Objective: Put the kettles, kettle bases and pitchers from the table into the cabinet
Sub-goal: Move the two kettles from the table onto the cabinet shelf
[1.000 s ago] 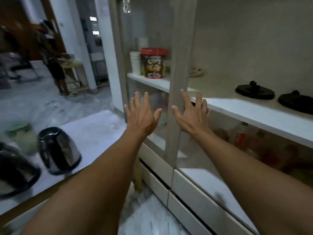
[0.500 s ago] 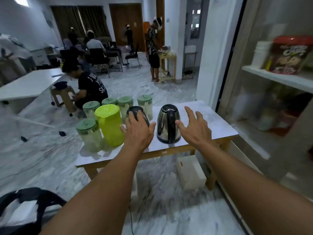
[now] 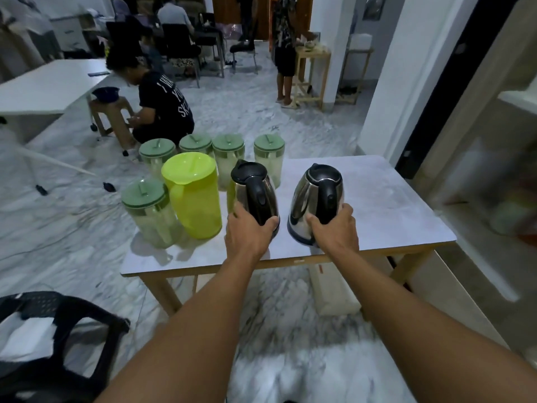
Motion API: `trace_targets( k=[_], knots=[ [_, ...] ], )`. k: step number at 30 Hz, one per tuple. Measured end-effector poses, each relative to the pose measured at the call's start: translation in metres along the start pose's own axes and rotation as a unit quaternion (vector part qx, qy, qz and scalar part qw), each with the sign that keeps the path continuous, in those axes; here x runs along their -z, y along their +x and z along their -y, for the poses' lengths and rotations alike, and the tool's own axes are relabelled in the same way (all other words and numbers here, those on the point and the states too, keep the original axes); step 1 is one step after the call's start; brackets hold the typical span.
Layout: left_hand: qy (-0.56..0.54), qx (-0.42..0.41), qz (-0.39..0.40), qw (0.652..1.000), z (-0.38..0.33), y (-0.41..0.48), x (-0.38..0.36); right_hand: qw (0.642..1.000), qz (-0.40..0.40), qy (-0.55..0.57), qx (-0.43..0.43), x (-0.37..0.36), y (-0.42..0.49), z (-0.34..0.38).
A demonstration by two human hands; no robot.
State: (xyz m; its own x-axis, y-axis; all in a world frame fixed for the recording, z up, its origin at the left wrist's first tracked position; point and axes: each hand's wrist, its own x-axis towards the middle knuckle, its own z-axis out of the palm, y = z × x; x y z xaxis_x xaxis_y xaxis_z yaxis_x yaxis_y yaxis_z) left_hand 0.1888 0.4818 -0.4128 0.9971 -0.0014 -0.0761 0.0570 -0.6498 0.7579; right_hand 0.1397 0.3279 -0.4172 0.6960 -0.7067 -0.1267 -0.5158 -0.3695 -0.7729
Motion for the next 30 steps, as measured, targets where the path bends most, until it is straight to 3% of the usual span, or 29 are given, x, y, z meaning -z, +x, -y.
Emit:
trace_targets(
  k=[4,8,11,15,18,23,27,30],
  knots=[
    [-0.097,0.077,0.001,0.992,0.000,0.042,-0.027,0.985,0.025,0.126,-0.119,-0.021,0.055,0.001],
    [-0.126,0.122,0.022,0.984,0.000,0.069,-0.049,0.968,0.043,0.198,-0.147,-0.037,0.090,-0.011],
    [-0.167,0.108,0.031,0.980,-0.001,0.078,-0.058,0.964,0.043,0.225,-0.138,-0.038,0.096,-0.013],
    [-0.192,0.029,0.068,0.979,-0.012,0.077,-0.053,0.958,-0.001,0.253,-0.136,-0.018,0.084,-0.010],
    [-0.214,-0.029,0.097,0.972,-0.040,0.058,-0.040,0.954,-0.062,0.264,-0.129,0.018,0.065,-0.003],
    [-0.240,-0.150,0.151,0.947,-0.115,-0.004,-0.020,0.931,-0.236,0.256,-0.111,0.119,0.004,0.009],
    [-0.248,-0.236,0.144,0.929,-0.185,-0.068,-0.010,0.881,-0.378,0.266,-0.103,0.209,-0.049,0.002],
    [-0.284,-0.271,0.197,0.898,-0.237,-0.123,-0.018,0.837,-0.470,0.258,-0.109,0.277,-0.093,-0.011]
  ],
)
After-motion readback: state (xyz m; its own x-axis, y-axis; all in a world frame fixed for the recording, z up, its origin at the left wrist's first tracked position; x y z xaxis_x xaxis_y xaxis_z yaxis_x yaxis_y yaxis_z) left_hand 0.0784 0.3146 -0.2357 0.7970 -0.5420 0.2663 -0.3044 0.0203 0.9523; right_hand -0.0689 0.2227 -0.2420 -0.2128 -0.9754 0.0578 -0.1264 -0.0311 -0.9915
